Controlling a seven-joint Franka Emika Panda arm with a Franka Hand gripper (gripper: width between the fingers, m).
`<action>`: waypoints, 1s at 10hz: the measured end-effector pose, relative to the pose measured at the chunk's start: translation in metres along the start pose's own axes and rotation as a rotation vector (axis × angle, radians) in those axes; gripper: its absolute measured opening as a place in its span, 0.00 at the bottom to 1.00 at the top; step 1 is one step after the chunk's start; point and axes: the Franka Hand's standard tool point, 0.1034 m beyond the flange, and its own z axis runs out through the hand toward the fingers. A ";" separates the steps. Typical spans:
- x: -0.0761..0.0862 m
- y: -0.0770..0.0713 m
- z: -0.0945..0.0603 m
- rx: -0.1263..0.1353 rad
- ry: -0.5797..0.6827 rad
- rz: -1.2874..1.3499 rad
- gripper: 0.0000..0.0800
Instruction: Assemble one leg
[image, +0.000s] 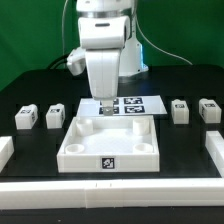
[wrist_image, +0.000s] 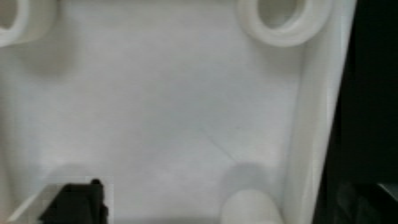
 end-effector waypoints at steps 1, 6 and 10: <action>-0.003 -0.012 0.007 0.019 0.002 0.007 0.81; -0.004 -0.026 0.036 0.079 0.012 0.018 0.81; -0.009 -0.024 0.047 0.094 0.016 0.039 0.73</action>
Offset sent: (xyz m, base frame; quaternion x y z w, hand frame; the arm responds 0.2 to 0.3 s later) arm -0.0099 0.0085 -0.0202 0.0090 0.0144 0.0118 0.9998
